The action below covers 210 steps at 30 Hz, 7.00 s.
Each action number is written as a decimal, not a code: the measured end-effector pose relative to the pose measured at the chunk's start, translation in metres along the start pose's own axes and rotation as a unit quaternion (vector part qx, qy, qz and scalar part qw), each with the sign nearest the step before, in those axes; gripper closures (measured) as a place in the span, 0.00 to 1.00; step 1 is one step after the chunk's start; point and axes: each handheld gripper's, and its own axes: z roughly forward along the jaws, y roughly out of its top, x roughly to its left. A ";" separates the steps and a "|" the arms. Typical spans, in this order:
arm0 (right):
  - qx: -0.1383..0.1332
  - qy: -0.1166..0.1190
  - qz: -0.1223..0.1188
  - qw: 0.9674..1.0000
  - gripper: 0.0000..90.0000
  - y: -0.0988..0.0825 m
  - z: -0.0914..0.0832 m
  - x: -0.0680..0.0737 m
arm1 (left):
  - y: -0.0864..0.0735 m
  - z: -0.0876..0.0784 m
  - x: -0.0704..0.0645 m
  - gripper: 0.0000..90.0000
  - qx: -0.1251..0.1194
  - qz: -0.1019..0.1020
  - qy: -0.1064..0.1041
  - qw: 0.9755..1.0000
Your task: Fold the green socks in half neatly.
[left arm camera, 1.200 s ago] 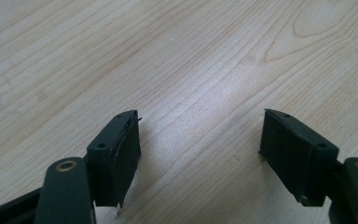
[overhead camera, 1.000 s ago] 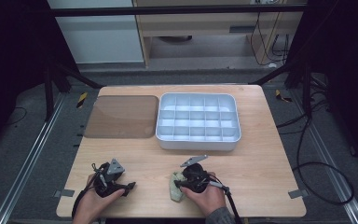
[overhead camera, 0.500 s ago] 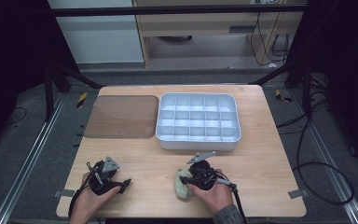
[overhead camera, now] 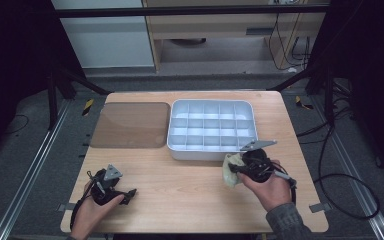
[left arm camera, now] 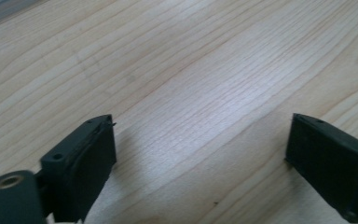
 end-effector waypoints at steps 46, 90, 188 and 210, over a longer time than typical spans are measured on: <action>0.041 -0.096 -0.033 0.994 0.77 0.060 0.013 -0.073 | -0.017 0.001 0.020 0.00 -0.041 -0.064 0.032 0.997; 0.085 -0.133 -0.062 0.986 0.77 0.073 0.051 -0.081 | -0.017 0.003 0.018 0.00 -0.050 -0.067 0.035 0.996; 0.072 -0.118 -0.046 0.989 0.57 0.053 0.050 -0.083 | -0.014 0.004 0.013 0.00 -0.049 -0.063 0.033 0.996; 0.068 -0.092 -0.047 0.992 0.95 0.065 0.043 -0.074 | -0.014 0.004 0.012 0.00 -0.049 -0.062 0.031 0.996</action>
